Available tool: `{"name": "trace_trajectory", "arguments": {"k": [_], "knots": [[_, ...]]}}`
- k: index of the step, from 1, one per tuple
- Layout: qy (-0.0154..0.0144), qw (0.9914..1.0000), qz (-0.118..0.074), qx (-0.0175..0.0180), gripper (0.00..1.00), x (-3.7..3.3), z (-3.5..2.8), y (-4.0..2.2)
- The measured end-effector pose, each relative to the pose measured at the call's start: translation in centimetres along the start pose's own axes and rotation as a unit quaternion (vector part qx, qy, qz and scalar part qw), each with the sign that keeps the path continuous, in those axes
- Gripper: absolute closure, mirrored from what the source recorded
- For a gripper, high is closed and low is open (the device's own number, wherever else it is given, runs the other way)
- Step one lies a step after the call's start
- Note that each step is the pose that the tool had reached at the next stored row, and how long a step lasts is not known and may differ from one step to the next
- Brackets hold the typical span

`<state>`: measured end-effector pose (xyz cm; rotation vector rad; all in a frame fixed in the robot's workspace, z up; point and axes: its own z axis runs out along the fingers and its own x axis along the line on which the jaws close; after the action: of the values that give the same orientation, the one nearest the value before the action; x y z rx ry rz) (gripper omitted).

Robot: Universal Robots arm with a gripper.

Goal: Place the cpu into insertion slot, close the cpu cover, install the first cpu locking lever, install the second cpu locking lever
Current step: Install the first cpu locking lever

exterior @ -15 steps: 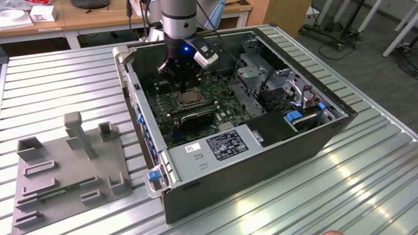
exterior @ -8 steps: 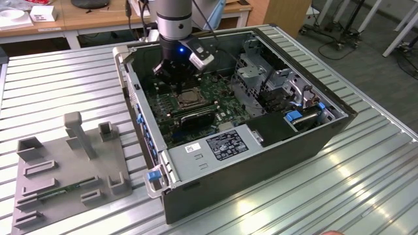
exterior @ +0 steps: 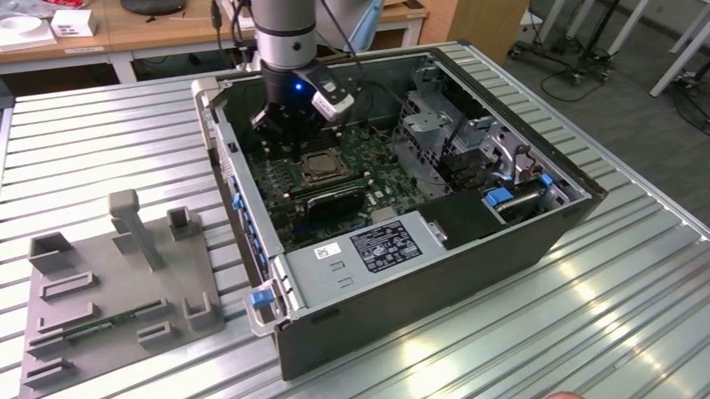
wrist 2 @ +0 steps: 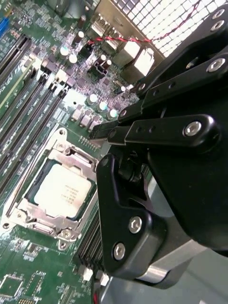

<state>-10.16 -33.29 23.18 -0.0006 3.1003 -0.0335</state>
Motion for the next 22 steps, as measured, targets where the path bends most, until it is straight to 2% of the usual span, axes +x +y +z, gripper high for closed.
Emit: {"name": "trace_trajectory", "arguments": {"k": [4,13,22], "knots": [[0.0000,1.00000,0.000,0.0000,0.89,0.27,0.00,0.00],[0.0001,1.00000,0.000,0.0001,0.89,0.30,-0.03,-0.01],[0.0000,1.00000,0.000,0.0001,0.89,0.26,-0.87,-0.02]]}}
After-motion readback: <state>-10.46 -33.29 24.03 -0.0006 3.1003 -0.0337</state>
